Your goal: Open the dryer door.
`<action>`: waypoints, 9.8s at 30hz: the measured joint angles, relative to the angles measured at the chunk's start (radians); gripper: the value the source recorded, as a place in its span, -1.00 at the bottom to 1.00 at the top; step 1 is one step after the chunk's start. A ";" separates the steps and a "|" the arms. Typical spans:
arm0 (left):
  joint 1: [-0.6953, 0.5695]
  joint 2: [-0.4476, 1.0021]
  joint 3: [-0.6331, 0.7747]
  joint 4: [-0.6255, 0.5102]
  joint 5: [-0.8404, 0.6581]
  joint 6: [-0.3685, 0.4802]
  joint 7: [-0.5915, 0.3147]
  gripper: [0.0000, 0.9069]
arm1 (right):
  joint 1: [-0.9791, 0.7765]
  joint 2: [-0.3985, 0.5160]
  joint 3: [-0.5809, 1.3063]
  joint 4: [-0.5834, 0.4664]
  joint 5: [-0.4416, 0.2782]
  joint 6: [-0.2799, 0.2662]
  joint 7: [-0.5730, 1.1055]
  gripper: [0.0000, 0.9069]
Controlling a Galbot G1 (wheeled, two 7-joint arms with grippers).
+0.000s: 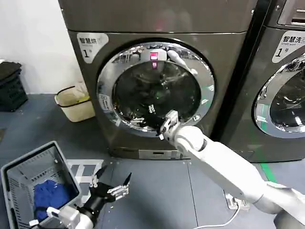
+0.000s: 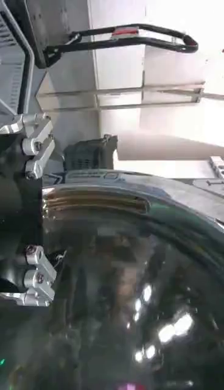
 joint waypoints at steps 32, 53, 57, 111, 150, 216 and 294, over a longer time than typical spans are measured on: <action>0.000 -0.002 -0.002 -0.008 -0.001 0.000 0.000 1.00 | 0.086 0.172 -0.070 -0.183 -0.001 -0.004 -0.042 1.00; 0.002 -0.003 -0.003 -0.017 -0.003 0.000 0.000 1.00 | 0.109 0.237 -0.086 -0.258 -0.005 -0.002 -0.077 1.00; 0.002 -0.003 -0.003 -0.019 -0.004 0.000 0.000 1.00 | 0.111 0.232 -0.089 -0.253 -0.005 -0.003 -0.099 1.00; -0.071 0.010 -0.274 -0.007 -0.248 0.052 -0.001 1.00 | 0.012 -0.184 -0.136 0.290 0.144 -0.041 -0.347 1.00; -0.451 0.574 -0.109 0.305 -0.603 -0.133 0.246 1.00 | -0.702 -0.640 0.598 0.664 0.100 0.008 -0.367 1.00; -1.222 0.321 0.835 0.622 -0.485 -0.218 0.199 1.00 | -1.659 0.377 2.289 0.475 -0.463 0.005 0.200 1.00; -1.498 -0.151 1.031 1.135 -0.387 -0.263 0.160 1.00 | -1.664 0.448 2.592 0.185 -0.747 0.147 0.508 1.00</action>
